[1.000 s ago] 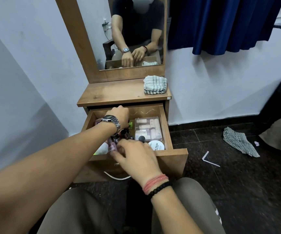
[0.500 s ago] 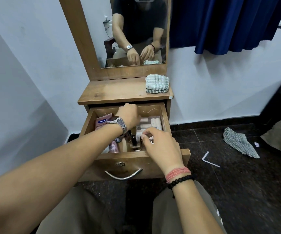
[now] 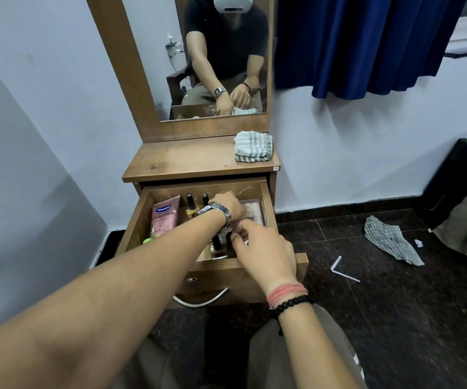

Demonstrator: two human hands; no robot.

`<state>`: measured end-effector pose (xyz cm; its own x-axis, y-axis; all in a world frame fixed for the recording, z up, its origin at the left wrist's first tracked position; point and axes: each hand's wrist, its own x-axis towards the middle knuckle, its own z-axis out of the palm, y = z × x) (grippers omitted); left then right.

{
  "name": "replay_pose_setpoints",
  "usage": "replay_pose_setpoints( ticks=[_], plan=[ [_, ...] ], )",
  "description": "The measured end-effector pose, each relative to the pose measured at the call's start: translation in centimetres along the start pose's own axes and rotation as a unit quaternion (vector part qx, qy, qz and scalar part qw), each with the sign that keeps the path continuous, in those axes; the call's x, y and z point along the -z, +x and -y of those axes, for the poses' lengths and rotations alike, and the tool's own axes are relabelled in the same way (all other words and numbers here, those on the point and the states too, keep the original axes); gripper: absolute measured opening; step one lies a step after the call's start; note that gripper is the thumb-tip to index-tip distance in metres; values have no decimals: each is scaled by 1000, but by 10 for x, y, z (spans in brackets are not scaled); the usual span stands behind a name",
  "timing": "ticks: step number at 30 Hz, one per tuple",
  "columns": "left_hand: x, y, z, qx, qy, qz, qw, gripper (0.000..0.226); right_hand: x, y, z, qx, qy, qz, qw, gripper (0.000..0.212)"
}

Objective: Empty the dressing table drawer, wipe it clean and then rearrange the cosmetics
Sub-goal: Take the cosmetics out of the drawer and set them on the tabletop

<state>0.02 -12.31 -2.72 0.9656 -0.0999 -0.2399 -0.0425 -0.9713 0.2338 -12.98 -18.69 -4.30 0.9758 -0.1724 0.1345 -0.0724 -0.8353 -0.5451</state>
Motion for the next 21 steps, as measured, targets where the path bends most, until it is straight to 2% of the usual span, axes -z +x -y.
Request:
replay_pose_setpoints(
  ticks=[8,12,15,21],
  plan=[
    [-9,-1,-5,33,-11,40,999,53,-1,1,0,12,-18,-1,1000,17],
    [-10,-3,-8,51,-13,31,998,53,-4,2,0,28,-17,4,999,16],
    [-8,-6,-10,66,-42,14,997,51,-6,3,-1,31,-18,2,999,14],
    [-5,-4,-11,103,-124,4,987,71,-7,3,-2,36,-25,-5,999,15]
  ],
)
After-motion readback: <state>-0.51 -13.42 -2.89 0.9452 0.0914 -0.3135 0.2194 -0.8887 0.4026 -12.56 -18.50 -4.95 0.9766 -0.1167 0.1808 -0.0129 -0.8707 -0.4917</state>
